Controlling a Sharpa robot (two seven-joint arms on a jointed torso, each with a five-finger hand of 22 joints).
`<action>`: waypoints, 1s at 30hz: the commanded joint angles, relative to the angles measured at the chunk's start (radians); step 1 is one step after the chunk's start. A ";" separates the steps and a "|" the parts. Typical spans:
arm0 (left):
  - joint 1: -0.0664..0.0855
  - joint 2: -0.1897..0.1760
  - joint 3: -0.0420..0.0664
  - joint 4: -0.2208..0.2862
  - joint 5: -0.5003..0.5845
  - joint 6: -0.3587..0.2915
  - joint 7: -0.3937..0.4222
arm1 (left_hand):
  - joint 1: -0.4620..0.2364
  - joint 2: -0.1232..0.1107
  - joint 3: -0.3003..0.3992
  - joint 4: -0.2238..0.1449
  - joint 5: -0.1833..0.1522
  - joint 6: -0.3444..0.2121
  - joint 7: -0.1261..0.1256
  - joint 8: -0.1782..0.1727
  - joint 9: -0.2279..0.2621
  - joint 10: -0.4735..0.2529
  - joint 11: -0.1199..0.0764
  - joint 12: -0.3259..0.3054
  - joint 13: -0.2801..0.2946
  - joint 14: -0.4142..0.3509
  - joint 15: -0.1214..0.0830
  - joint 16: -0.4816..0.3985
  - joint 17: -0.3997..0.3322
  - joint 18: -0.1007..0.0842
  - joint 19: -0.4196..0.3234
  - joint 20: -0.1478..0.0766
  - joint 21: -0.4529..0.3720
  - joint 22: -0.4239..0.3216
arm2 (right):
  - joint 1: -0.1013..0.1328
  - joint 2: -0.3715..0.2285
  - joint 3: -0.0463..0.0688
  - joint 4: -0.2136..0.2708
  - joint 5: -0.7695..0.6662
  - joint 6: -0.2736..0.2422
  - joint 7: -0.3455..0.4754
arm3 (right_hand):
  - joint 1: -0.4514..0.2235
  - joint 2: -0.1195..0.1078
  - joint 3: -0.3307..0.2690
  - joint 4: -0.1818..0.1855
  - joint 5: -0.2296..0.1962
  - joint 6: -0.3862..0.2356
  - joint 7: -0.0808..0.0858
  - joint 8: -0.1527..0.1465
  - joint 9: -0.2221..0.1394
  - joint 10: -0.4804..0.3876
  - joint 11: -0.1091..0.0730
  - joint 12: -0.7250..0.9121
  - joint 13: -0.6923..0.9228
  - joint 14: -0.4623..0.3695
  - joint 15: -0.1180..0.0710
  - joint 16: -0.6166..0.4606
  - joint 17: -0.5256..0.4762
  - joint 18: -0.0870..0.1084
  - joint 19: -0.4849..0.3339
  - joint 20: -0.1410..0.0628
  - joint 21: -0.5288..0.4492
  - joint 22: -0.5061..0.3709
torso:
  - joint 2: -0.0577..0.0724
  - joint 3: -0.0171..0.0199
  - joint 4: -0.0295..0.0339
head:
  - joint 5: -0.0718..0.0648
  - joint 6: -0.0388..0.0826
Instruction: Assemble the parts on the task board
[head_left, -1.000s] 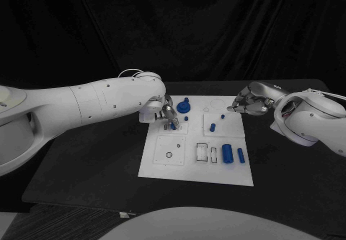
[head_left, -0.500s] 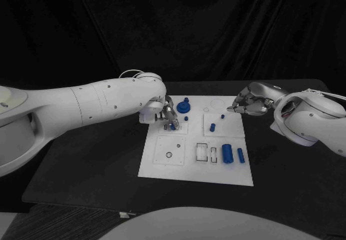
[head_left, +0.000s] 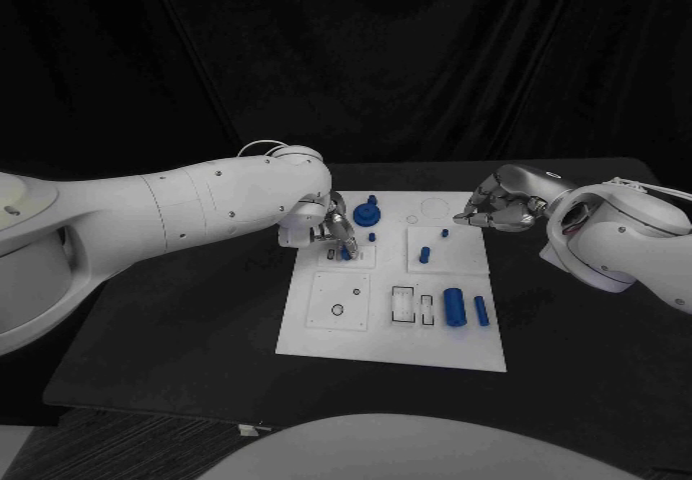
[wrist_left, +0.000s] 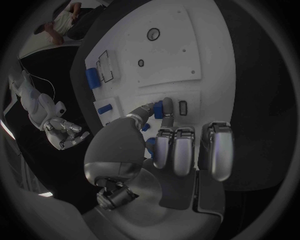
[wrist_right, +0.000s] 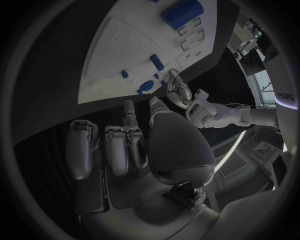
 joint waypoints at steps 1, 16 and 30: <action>-0.005 0.000 -0.001 0.005 0.002 -0.017 0.010 | -0.010 0.015 0.072 -0.004 -0.006 0.015 -0.018 -0.028 -0.014 0.111 -0.008 0.022 0.275 0.113 -0.014 0.013 0.266 0.002 0.015 -0.010 -0.013 0.160 | -0.003 -0.002 0.001 0.000 0.008 0.007 -0.020 | 0.025 0.004 -0.004 -0.005 0.017 -0.002 0.001 0.010 0.016 0.100 0.007 0.017 0.276 0.099 0.002 0.020 0.277 -0.003 0.031 0.009 -0.022 0.218 | 0.000 -0.0001 -0.0001 | 0.000 0.000; -0.005 -0.010 -0.001 0.022 0.002 -0.029 0.005 | -0.007 0.016 0.074 -0.006 -0.004 0.017 -0.019 -0.029 -0.015 0.111 -0.009 0.022 0.275 0.113 -0.014 0.013 0.266 0.002 0.014 -0.010 -0.014 0.160 | -0.005 -0.001 0.001 -0.005 0.010 0.012 -0.023 | 0.026 0.005 -0.005 -0.005 0.017 -0.003 0.001 0.009 0.016 0.100 0.008 0.017 0.276 0.099 0.002 0.020 0.277 -0.002 0.030 0.009 -0.024 0.217 | 0.000 -0.0003 0.0000 | -0.004 0.000; 0.013 -0.055 -0.001 0.076 0.001 -0.056 -0.005 | -0.001 0.014 0.075 -0.011 -0.002 0.021 -0.020 -0.029 -0.015 0.111 -0.009 0.022 0.275 0.113 -0.015 0.013 0.266 0.003 0.014 -0.010 -0.016 0.159 | -0.011 0.002 0.001 -0.012 0.010 0.020 -0.024 | 0.028 0.006 -0.005 -0.005 0.017 -0.004 0.001 0.009 0.016 0.100 0.008 0.017 0.276 0.099 0.002 0.020 0.277 -0.002 0.029 0.009 -0.025 0.217 | 0.000 -0.0001 0.0007 | 0.001 0.000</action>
